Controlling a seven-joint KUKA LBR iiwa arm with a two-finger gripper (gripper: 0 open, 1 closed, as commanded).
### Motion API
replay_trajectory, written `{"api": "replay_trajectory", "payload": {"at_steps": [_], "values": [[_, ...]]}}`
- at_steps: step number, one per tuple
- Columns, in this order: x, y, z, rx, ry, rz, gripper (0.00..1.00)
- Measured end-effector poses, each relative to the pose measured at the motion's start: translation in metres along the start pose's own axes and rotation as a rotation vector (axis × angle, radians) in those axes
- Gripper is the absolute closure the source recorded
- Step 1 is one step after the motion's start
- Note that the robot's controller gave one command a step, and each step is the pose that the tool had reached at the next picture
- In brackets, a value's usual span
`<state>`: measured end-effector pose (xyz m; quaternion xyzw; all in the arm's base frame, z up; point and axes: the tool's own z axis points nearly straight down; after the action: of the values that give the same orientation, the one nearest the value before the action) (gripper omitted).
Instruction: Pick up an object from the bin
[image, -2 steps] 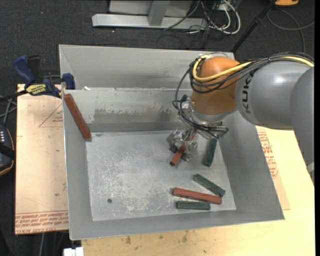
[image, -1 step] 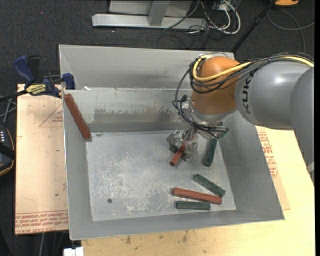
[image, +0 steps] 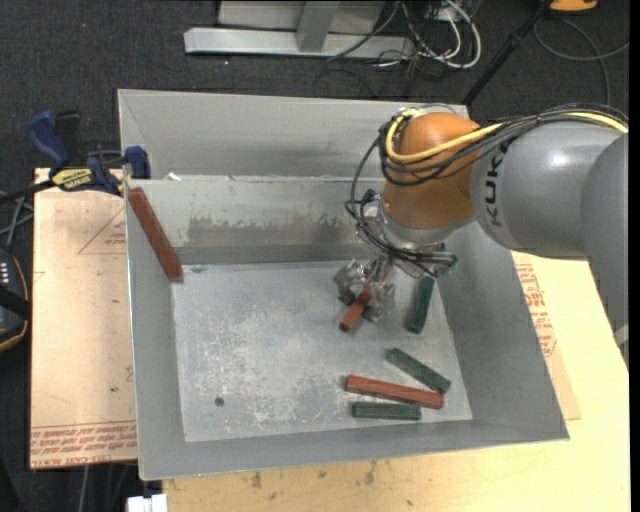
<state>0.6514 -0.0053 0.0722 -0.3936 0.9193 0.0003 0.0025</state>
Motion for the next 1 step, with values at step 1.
{"api": "replay_trajectory", "payload": {"at_steps": [1], "values": [[0.0007, 0.0015, -0.0093, -0.005, 0.005, 0.000, 1.00]]}}
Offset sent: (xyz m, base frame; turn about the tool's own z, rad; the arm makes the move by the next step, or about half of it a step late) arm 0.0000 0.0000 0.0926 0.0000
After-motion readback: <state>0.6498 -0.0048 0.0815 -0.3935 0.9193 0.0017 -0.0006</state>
